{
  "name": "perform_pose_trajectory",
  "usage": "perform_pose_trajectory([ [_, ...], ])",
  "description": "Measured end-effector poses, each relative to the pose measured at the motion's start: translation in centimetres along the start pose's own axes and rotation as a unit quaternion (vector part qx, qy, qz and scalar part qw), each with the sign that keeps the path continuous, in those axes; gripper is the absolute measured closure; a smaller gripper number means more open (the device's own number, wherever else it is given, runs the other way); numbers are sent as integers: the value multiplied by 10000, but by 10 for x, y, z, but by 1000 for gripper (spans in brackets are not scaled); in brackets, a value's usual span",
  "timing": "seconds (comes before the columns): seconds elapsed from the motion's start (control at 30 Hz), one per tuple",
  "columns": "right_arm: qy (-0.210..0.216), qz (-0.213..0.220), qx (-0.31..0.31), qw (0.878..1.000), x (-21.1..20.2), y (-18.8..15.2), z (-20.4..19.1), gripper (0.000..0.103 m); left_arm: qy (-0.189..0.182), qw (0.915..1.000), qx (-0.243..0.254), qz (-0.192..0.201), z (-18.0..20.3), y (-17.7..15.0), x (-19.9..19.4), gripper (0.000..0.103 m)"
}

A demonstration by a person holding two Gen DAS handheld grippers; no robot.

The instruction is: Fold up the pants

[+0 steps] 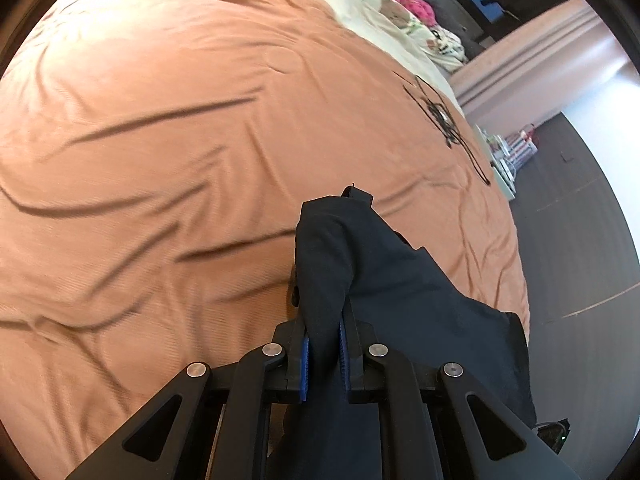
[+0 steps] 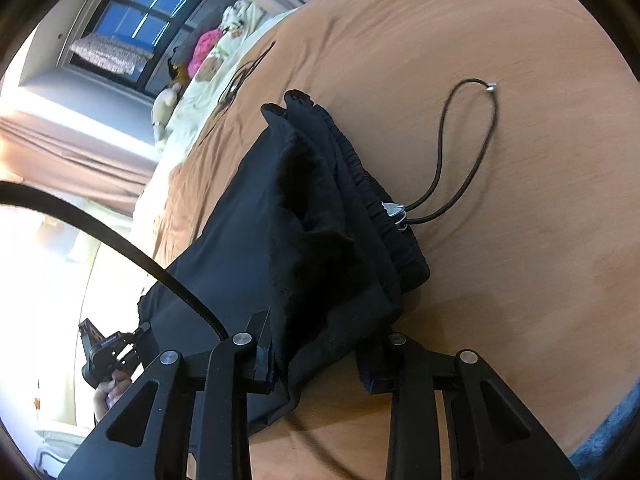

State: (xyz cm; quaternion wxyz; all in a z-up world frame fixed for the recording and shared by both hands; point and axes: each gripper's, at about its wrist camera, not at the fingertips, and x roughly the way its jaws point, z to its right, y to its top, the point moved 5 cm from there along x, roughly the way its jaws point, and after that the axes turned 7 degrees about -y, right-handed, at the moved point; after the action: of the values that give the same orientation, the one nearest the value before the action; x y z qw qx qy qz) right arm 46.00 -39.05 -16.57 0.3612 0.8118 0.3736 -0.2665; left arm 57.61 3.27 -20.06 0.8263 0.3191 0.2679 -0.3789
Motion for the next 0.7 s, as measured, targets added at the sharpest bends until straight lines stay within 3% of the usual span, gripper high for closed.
perform_pose_trajectory([
  [0.63, 186, -539, -267, 9980, 50, 8, -59, 81, 448, 9981, -386, 190, -96, 32, -68, 91],
  [0.7, 40, -584, -454, 9973, 54, 7, -63, 80, 489, 9978, -435, 79, -103, 34, -67, 85],
])
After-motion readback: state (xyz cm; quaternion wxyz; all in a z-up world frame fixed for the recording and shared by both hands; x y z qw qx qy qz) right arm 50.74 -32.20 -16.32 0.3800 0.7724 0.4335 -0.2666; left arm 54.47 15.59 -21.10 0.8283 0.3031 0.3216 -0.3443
